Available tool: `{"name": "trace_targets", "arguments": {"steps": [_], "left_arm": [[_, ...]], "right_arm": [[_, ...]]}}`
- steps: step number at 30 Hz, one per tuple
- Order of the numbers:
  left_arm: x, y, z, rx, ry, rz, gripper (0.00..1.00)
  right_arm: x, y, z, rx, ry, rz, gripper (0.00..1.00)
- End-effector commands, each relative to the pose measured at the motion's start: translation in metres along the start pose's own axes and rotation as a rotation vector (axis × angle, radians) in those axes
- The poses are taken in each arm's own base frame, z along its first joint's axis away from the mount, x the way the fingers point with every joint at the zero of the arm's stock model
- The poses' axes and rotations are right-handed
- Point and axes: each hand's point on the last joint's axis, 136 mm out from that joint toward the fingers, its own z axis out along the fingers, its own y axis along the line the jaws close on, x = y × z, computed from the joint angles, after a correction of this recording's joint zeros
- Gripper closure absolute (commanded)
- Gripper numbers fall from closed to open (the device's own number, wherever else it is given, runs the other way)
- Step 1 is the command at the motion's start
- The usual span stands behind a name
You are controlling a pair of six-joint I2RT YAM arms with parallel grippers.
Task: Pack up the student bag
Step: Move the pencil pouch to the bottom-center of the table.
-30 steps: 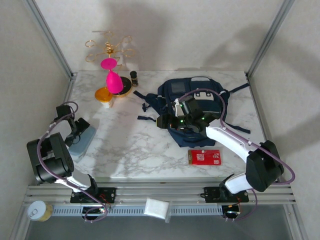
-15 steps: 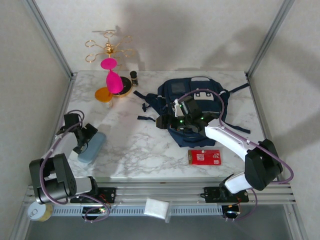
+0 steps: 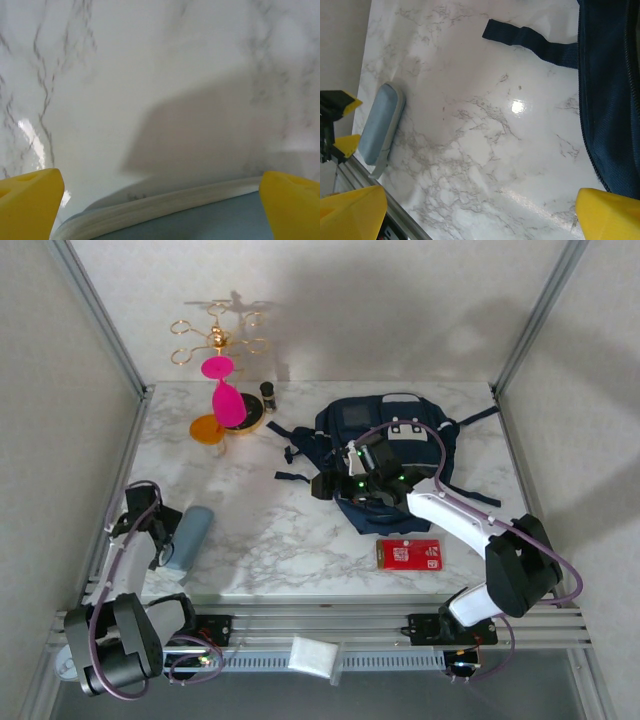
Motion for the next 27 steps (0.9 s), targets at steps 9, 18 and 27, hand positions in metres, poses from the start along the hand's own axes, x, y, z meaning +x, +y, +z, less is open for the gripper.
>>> {"name": "trace_targets", "arguments": {"steps": [9,18,27], "left_arm": [[0.082,-0.008,0.0,0.08,0.237,0.064,0.01],[0.119,-0.005,-0.022,0.162,0.284,0.069,0.01],[0.15,-0.041,-0.034,0.295,0.366,0.187,0.01]], "right_arm": [[0.011,-0.007,0.009,0.002,0.027,0.009,0.01],[0.017,-0.001,0.019,-0.003,0.059,0.028,0.01],[0.063,0.043,0.071,-0.061,0.188,0.038,0.05]]}}
